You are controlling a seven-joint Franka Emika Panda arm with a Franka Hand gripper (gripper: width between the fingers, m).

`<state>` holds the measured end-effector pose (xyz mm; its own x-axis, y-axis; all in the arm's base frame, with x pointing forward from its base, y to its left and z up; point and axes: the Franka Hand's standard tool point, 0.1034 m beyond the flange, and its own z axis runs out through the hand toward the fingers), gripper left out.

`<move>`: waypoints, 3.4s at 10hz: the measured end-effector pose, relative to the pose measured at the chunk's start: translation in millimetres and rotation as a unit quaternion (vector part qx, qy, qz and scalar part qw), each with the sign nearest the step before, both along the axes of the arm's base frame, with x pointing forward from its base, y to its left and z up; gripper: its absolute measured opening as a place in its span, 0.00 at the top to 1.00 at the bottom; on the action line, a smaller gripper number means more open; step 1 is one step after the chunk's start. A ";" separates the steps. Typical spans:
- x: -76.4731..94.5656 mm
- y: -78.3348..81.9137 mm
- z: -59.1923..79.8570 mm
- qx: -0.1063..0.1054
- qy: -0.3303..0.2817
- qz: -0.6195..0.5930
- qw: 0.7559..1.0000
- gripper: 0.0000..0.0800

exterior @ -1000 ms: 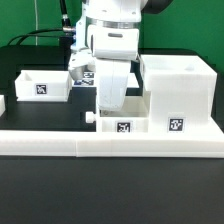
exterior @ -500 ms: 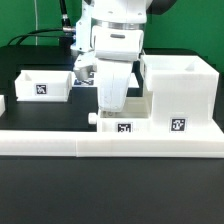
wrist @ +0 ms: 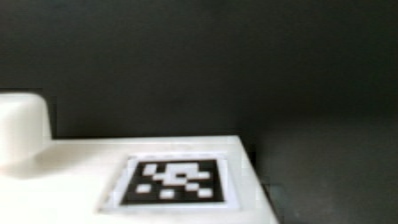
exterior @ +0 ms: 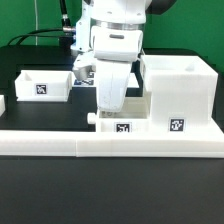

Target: Assemble drawer

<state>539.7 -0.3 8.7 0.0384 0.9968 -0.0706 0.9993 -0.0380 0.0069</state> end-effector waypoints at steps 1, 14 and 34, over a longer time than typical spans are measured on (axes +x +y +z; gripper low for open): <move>1.2 0.6 0.2 -0.006 -0.001 0.017 1.000 0.95; 3.0 5.7 -0.2 -0.022 -0.009 -0.019 1.000 0.94; 4.5 0.0 -0.1 -0.058 -0.049 -0.009 0.997 0.94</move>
Offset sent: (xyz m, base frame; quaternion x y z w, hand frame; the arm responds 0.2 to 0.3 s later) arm 0.0000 0.0000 0.0000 0.0000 0.0000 0.0000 1.0000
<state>544.2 -0.4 8.6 0.0689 0.9810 -0.1813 0.9928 -0.0495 0.1094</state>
